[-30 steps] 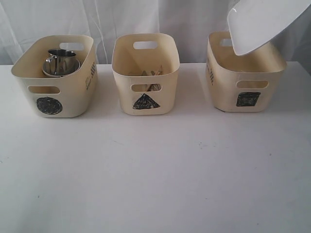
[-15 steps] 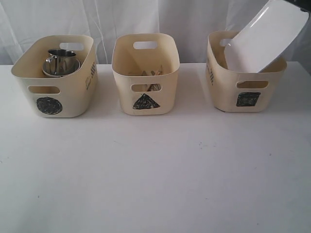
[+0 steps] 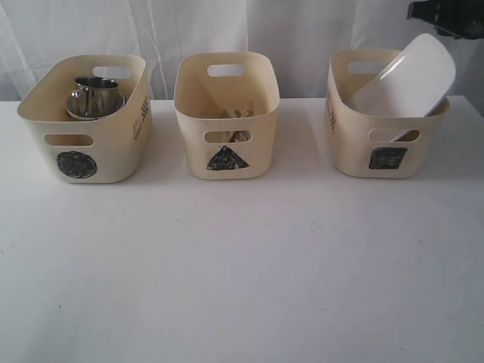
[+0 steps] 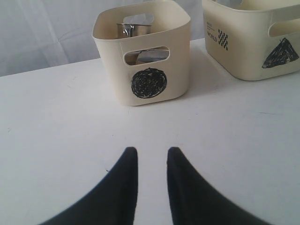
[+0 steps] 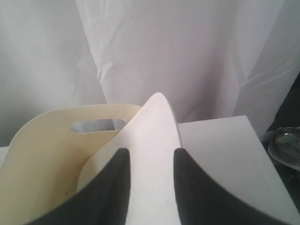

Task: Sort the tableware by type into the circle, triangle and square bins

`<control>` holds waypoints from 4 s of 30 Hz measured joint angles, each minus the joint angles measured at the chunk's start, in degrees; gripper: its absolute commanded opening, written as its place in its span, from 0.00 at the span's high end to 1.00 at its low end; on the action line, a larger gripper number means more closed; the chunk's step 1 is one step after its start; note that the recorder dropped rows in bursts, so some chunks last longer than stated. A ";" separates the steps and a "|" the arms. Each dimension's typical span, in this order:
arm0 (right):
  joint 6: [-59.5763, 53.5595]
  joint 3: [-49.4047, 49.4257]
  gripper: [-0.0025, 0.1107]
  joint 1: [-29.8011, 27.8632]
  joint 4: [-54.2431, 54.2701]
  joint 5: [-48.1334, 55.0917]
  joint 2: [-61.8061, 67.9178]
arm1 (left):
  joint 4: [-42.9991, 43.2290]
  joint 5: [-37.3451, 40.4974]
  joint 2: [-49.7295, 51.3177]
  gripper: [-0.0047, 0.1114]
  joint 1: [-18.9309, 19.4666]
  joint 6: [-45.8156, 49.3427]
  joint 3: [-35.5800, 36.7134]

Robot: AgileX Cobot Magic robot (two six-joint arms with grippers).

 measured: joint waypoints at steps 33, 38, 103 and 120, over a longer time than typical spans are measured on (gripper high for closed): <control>5.30 42.69 0.98 0.32 0.11 -10.43 -45.90 | 0.00 0.00 0.00 0.71 0.00 0.00 0.00; 6.15 54.57 0.98 0.32 0.22 -12.35 -59.29 | 0.00 0.00 0.00 0.71 0.00 0.00 0.00; 7.26 81.53 0.98 0.32 -10.78 -1.16 -109.94 | 0.00 0.00 0.00 0.71 0.00 0.00 0.00; 5.81 93.96 0.98 2.40 -13.13 -9.13 -109.94 | 0.00 0.00 0.00 0.71 0.00 0.00 0.00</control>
